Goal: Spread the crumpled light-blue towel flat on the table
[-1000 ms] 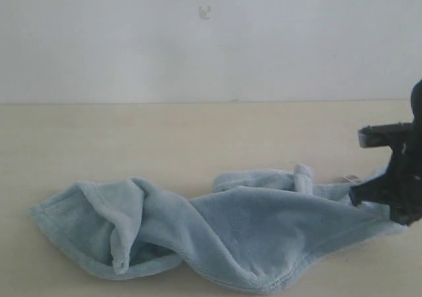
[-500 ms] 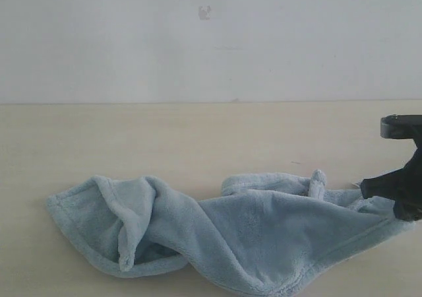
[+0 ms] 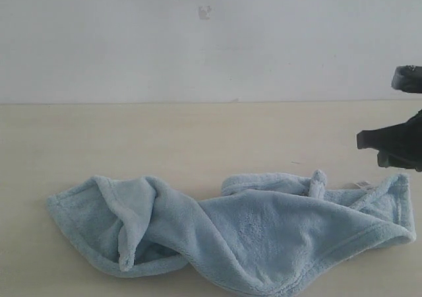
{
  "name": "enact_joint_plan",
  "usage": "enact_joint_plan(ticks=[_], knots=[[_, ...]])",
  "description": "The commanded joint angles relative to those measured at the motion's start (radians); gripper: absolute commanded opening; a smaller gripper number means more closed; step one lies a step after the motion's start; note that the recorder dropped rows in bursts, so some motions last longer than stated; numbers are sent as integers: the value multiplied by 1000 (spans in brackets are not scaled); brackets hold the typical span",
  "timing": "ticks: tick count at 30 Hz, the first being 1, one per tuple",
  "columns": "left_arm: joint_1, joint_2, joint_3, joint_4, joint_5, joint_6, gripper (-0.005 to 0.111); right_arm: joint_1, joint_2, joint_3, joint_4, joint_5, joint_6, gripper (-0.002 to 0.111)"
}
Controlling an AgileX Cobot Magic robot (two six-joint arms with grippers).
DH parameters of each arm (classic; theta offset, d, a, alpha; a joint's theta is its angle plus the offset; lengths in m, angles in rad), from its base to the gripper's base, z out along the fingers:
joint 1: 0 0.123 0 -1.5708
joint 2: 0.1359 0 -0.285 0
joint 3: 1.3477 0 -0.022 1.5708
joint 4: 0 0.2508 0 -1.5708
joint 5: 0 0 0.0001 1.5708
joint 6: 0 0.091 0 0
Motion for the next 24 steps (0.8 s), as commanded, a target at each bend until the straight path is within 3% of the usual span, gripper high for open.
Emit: enact_joint_plan(ticks=[1, 5, 10, 15, 20, 24], knots=[[-29, 44, -92, 257, 46, -17, 4, 60, 20, -2, 58, -64, -172, 39], [-139, 236, -102, 819, 90, -17, 4, 172, 129, -73, 230, 42, -399, 39], [-247, 504, -142, 1099, 172, 26, 4, 220, 212, -150, 241, 179, -414, 39], [-258, 726, -194, 1103, 387, 81, 4, 147, 212, -150, 122, 153, -272, 39], [-258, 922, -428, 815, 659, -271, 4, 37, 218, -148, 117, 163, -182, 39], [-258, 1069, -502, 771, 752, -194, 4, 18, 249, -148, 120, 171, -179, 39]])
